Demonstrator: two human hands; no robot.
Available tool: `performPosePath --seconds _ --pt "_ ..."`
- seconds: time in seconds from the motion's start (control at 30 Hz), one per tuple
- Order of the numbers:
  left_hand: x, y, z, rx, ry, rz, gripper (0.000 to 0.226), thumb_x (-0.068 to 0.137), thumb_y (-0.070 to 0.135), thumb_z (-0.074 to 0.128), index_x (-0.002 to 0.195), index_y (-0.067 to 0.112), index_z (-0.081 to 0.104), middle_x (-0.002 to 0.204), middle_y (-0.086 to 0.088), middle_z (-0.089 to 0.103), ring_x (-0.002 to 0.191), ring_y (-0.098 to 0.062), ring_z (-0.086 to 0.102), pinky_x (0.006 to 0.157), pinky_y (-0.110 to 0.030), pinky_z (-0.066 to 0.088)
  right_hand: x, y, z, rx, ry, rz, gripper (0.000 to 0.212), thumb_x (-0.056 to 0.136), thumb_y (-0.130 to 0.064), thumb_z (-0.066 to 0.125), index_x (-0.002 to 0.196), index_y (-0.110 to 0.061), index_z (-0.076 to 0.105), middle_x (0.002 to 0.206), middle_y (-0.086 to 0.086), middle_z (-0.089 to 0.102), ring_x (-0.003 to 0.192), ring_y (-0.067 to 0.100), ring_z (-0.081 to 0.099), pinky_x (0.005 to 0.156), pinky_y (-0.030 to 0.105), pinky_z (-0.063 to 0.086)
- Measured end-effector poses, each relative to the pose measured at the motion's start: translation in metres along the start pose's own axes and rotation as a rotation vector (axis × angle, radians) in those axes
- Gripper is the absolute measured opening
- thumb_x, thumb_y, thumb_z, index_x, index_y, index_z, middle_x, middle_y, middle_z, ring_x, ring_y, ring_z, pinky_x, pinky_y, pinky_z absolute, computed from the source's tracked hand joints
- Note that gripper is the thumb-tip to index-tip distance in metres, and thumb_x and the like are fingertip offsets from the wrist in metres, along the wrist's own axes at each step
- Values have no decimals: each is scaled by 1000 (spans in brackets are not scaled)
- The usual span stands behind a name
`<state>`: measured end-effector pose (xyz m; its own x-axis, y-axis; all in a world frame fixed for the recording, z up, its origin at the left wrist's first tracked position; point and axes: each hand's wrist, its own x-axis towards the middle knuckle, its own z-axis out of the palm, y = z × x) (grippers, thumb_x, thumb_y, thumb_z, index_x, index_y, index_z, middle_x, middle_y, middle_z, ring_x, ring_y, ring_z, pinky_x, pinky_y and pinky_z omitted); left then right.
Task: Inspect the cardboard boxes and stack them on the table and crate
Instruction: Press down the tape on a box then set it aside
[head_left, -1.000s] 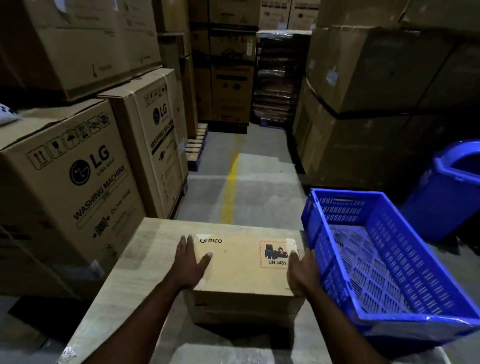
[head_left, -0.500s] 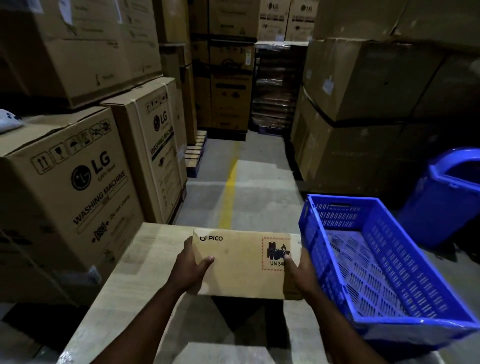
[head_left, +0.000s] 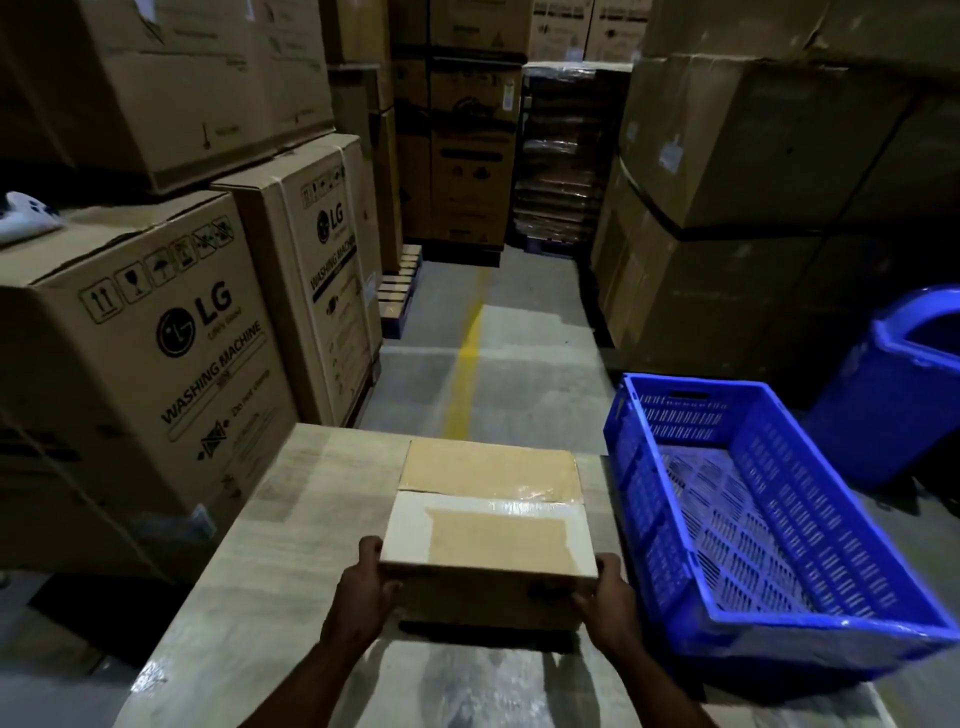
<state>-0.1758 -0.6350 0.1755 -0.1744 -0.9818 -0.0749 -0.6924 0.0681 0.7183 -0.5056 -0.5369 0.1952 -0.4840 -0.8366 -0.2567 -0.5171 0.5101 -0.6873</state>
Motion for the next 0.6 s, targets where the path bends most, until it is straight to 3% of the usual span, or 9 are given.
performPosePath --seconds 0.1,0.2,0.27,0.3,0.37,0.47,0.6 --pt "-4 -8 3 -57 -72 -24 66 76 27 78 126 27 35 102 0 68 93 -21 69 71 -31 57 -5 4 3 -23 -94 3 66 77 -11 77 126 -18 34 113 6 64 93 17 60 76 27 48" --pt "-2 7 -1 -112 -79 -48 74 79 60 70 133 20 37 115 -2 65 102 -21 65 78 -31 54 -5 -6 1 90 -109 -48 80 74 -41 85 131 -25 31 116 -5 60 102 15 61 83 26 50" --pt "1 16 -1 -45 -67 -32 84 86 70 48 145 11 31 140 -12 53 125 -26 54 99 -35 47 4 -11 7 85 -66 -142 78 80 -62 71 139 -29 31 133 -3 55 118 16 58 96 37 51" --pt "4 20 0 24 -42 -19 91 89 72 35 151 7 23 153 -16 37 139 -28 40 112 -35 35 9 -17 8 21 -56 -188 80 85 -66 62 146 -26 28 144 2 48 129 20 51 104 43 46" --pt "11 30 3 180 -27 66 103 86 78 10 154 1 15 162 -17 13 150 -29 16 120 -33 12 13 -39 9 -202 -53 -330 80 95 -57 50 154 -12 22 158 9 30 146 24 29 119 43 27" --pt "21 42 16 409 -219 271 125 65 84 -26 155 4 9 163 -13 3 151 -32 2 121 -38 2 5 -79 14 -402 -213 -406 72 103 -45 41 157 -7 12 165 10 12 152 24 9 123 36 11" --pt "16 51 28 575 -282 315 120 59 75 -37 156 13 -3 164 -5 -10 150 -28 -13 120 -39 -7 -3 -84 43 -632 -394 -435 69 106 -45 28 158 -8 2 165 11 -6 152 25 -7 122 41 1"
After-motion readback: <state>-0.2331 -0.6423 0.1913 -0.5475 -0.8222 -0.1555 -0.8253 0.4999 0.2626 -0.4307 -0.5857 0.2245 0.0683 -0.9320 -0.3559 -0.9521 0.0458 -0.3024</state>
